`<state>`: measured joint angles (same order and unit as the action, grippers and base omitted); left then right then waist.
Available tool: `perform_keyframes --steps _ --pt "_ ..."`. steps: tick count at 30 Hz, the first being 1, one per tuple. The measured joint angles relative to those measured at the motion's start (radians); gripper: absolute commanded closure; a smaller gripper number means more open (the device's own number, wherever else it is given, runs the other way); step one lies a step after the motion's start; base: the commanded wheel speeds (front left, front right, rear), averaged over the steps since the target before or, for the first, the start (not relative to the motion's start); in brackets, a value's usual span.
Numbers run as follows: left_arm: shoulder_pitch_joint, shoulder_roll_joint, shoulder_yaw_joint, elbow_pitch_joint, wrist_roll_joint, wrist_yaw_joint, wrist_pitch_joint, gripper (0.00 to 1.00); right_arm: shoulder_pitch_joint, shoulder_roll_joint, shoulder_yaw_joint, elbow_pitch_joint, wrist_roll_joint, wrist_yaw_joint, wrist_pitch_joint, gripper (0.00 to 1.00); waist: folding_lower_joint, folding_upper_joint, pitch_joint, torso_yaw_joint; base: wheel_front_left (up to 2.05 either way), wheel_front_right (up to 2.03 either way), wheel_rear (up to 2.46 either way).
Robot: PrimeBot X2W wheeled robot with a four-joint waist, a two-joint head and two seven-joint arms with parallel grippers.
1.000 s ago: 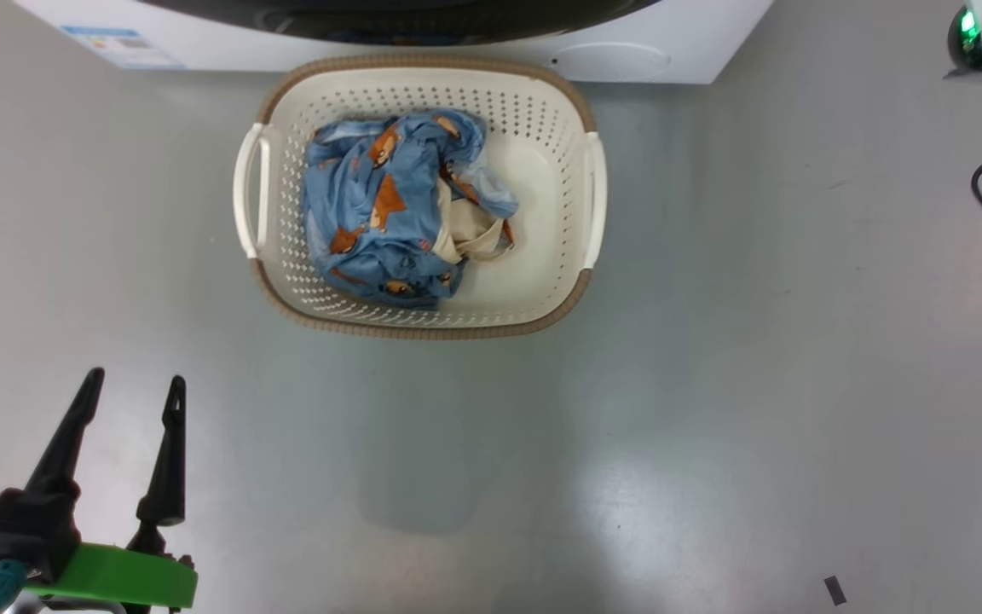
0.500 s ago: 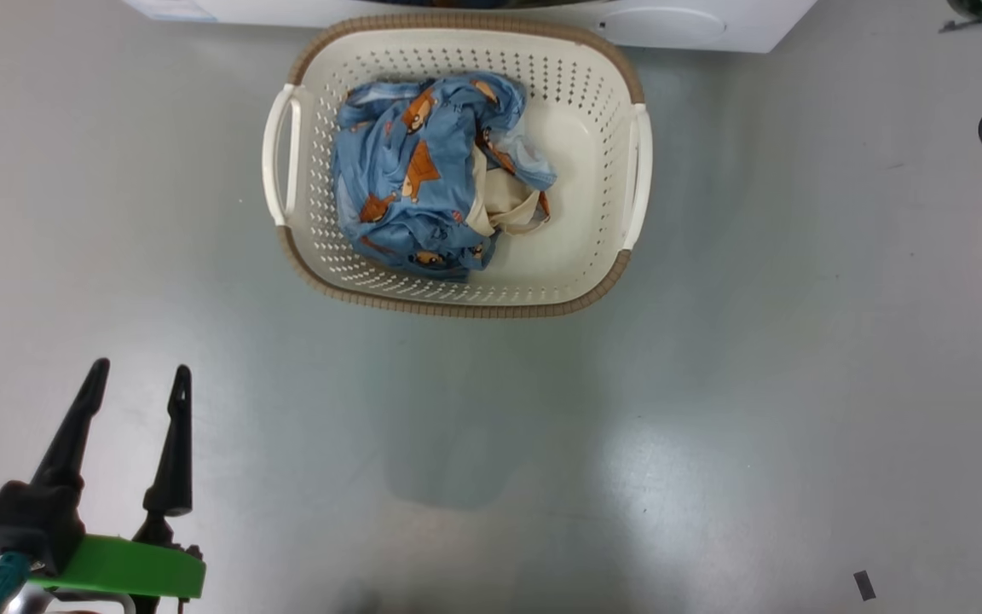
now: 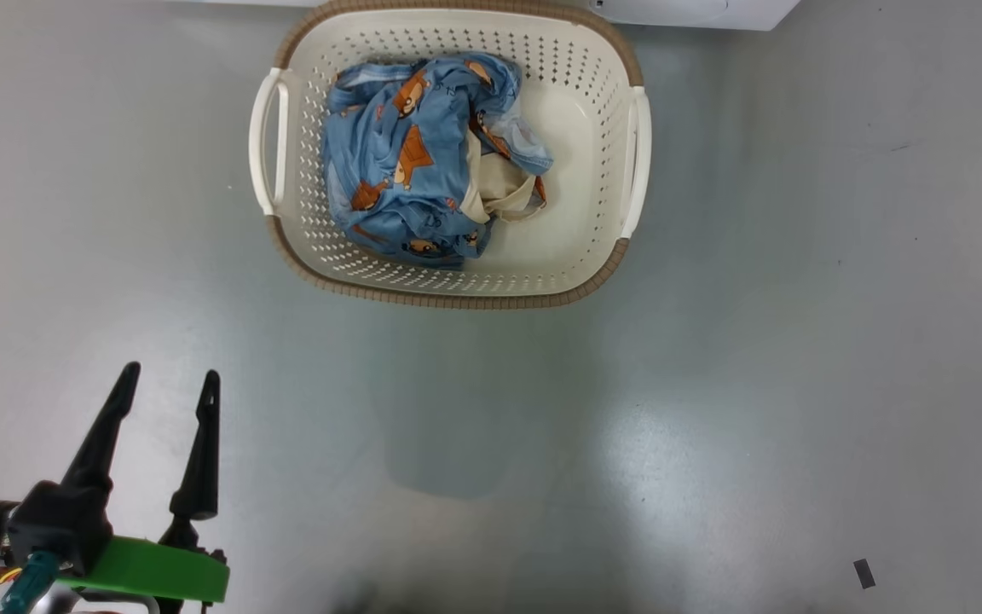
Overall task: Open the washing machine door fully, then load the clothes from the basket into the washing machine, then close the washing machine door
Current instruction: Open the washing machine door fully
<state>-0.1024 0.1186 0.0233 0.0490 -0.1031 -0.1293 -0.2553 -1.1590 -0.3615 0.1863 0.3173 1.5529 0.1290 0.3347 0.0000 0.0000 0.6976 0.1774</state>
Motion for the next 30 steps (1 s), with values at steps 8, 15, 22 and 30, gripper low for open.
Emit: perform_keyframes --steps 8,15,22,30 --pt "0.000 0.003 -0.002 0.002 -0.017 0.000 0.000 0.00 -0.016 -0.008 0.016 0.013 0.001 0.000 0.029 1.00 0.0001 0.0000 -0.001 0.000 0.00 0.00 0.00" --pt "0.000 0.002 0.000 0.007 -0.017 0.000 0.000 0.00 -0.032 -0.012 0.030 0.019 0.012 -0.001 0.063 1.00 0.0000 0.0000 -0.001 0.002 0.00 0.00 0.00" --pt "0.000 0.000 0.004 0.026 -0.017 0.000 0.000 0.00 -0.032 -0.017 0.038 0.017 0.016 -0.006 0.097 1.00 0.0000 0.0000 -0.017 -0.003 0.00 0.00 0.00" --pt "0.000 -0.006 0.006 0.051 -0.017 0.000 0.000 0.00 -0.028 -0.024 0.053 0.011 0.017 -0.006 0.131 1.00 0.0000 0.0000 -0.047 -0.002 0.00 0.00 0.00"
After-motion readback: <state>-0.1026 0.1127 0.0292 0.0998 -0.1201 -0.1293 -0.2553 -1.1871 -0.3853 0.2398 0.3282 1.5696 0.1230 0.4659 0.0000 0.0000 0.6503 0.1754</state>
